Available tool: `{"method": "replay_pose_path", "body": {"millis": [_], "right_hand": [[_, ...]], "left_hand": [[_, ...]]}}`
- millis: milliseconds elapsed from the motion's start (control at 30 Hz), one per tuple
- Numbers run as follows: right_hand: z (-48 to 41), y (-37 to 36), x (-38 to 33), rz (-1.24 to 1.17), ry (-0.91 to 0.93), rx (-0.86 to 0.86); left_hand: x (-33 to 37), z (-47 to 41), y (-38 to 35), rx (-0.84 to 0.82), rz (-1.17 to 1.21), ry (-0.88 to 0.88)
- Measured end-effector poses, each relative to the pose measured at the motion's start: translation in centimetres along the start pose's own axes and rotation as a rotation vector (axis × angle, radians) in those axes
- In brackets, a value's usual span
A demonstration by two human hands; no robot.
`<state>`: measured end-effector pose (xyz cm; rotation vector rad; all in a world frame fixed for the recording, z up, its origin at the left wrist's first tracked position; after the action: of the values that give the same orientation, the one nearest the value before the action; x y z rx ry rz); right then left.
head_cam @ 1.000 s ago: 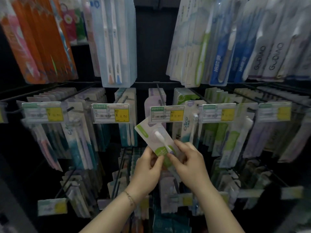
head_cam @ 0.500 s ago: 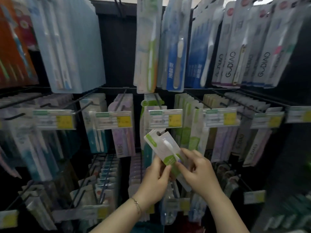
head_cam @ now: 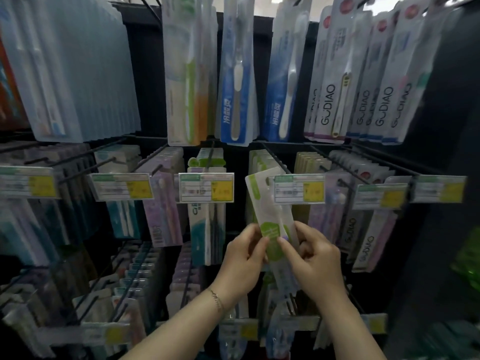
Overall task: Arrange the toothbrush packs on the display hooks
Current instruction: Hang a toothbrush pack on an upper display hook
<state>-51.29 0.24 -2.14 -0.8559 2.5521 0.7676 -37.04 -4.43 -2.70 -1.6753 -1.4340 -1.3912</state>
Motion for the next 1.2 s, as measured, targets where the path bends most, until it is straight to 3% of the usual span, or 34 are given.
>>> {"method": "replay_pose_path", "body": {"millis": [400, 933, 1200], "right_hand": [[0.4, -0.5, 1.8, -0.082, -0.07, -0.031], [-0.2, -0.8, 1.1, -0.004, 0.003, -0.271], [0.7, -1.1, 1.9, 0.015, -0.07, -0.279]], "left_hand": [[0.1, -0.5, -1.0, 0.051, -0.032, 0.068], [0.7, -0.2, -0.5, 0.018, -0.246, -0.041], [1.3, -0.3, -1.1, 0.009, -0.331, -0.042]]}}
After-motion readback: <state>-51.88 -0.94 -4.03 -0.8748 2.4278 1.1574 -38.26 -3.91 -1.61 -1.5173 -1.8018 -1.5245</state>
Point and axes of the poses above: each hand's wrist, its own z-axis away from the middle knuckle, its own y-axis out of the back of the hand, x = y × z, the point moved 1 cm from there along -z, towards the middle knuckle, and after that the axes turned 8 degrees about y, right-handed, at the moved point
